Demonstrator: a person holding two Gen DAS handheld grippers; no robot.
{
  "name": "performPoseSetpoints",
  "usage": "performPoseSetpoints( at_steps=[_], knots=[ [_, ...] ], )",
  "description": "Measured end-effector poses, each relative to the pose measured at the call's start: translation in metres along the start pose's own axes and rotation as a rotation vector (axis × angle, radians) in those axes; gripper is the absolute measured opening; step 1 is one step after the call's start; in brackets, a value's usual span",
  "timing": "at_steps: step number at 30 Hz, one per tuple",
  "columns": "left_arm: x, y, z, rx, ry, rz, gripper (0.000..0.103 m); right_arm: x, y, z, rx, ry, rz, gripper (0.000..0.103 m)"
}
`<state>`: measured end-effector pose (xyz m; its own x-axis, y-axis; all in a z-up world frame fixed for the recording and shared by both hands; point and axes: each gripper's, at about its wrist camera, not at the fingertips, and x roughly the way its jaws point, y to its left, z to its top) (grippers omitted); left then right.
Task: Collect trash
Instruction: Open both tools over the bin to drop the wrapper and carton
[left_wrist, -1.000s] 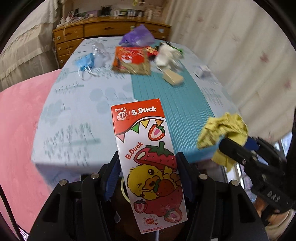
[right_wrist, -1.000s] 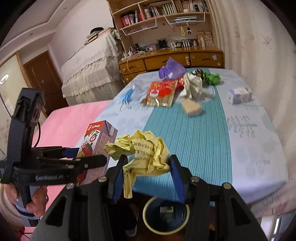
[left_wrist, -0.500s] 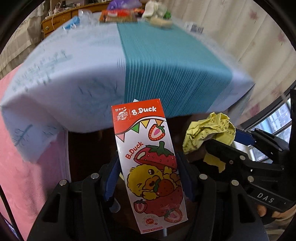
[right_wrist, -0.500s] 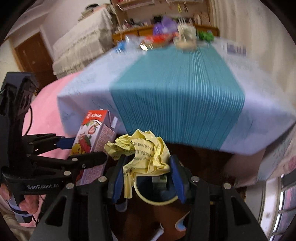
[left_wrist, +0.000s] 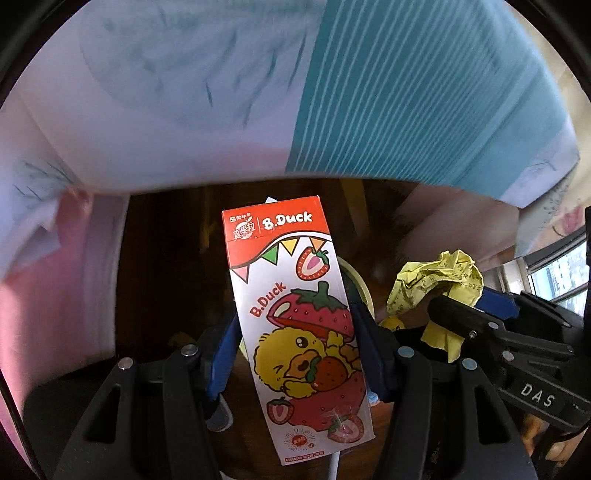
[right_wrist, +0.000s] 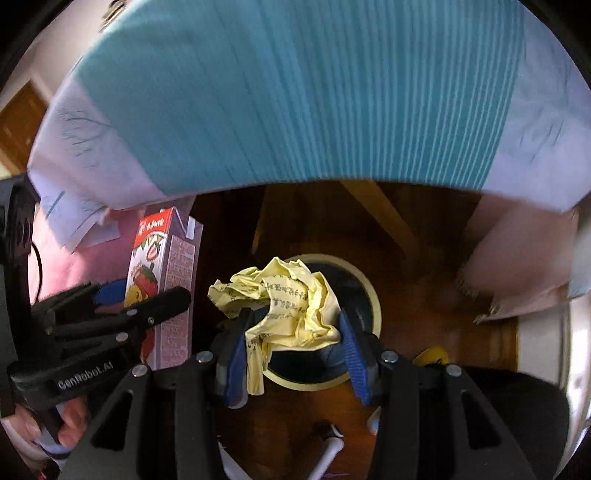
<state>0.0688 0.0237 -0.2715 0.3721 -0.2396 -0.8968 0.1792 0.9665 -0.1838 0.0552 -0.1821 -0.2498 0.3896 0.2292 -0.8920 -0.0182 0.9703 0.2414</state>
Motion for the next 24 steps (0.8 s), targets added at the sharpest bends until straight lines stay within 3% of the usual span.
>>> performPoseSetpoints(
  at_steps=[6,10,18,19,22,24],
  knots=[
    [0.03,0.015,-0.014,-0.021,0.05,-0.006,0.057,0.033,-0.023,-0.011,0.073,0.011,-0.005,0.047],
    [0.041,0.021,-0.014,-0.034,0.076,-0.017,0.058,0.054,-0.038,-0.013,0.136,0.062,0.006,0.047],
    [0.061,0.016,-0.005,-0.042,0.114,-0.008,0.059,0.064,-0.04,-0.011,0.173,0.053,0.019,0.05],
    [0.061,0.017,-0.002,-0.041,0.116,-0.008,0.061,0.064,-0.039,-0.01,0.173,0.047,0.02,0.052],
    [0.063,0.014,-0.001,-0.04,0.115,-0.013,0.082,0.064,-0.038,-0.009,0.167,0.026,0.021,0.055],
    [0.064,0.013,-0.002,-0.035,0.111,-0.013,0.083,0.064,-0.035,-0.009,0.156,0.019,0.032,0.057]
  ],
)
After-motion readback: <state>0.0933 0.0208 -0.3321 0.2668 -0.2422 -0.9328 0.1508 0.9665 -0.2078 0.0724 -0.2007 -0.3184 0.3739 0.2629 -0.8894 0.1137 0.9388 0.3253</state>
